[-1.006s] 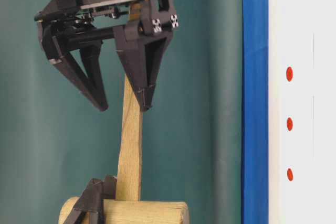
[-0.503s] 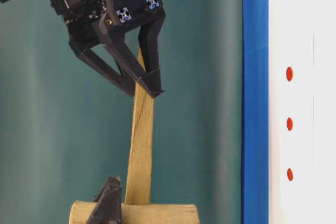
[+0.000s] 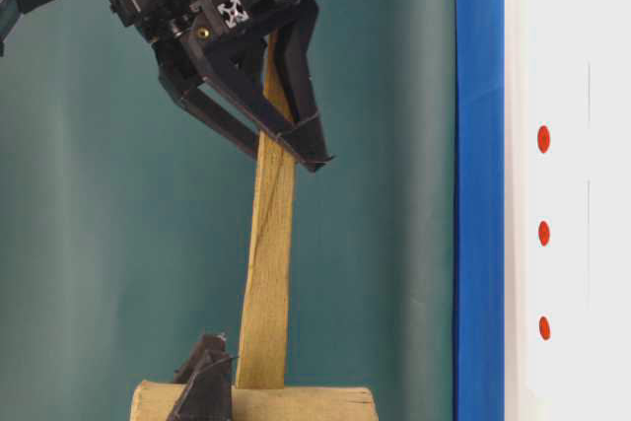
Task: Hit the mark with a hammer.
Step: 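Open the left gripper and withdraw it, right gripper holding mallet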
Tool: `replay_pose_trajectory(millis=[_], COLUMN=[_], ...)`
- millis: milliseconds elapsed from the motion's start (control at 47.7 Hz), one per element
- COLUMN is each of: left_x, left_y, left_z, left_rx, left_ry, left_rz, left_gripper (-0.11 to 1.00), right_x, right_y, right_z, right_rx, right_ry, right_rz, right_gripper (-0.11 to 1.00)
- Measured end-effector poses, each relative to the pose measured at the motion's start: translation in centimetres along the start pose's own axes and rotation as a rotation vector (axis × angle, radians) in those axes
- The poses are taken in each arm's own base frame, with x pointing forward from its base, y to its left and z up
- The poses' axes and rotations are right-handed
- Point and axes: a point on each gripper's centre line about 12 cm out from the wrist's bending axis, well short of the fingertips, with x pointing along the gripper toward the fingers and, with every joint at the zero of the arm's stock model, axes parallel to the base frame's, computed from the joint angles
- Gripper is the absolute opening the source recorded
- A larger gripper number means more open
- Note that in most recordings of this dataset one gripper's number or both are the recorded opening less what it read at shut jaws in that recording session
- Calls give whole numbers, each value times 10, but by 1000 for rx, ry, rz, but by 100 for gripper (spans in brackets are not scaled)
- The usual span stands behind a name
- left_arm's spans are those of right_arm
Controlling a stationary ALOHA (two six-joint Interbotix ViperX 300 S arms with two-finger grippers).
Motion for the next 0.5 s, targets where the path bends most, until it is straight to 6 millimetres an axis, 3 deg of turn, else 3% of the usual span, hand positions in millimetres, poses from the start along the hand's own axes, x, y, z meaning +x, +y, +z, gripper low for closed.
replay_pose_trajectory(millis=[84, 189, 503], left_x=[0, 0, 0], left_y=[0, 0, 0], left_z=[0, 0, 0], left_rx=[0, 2, 3], left_ry=[2, 2, 0], left_rz=[0, 2, 0], left_gripper=[44, 44, 44], right_x=[0, 0, 0], right_y=[1, 3, 4], right_z=[-1, -1, -1], right_rx=[1, -1, 10], right_ry=[4, 8, 10], right_rz=[6, 15, 20], right_gripper=[21, 3, 3])
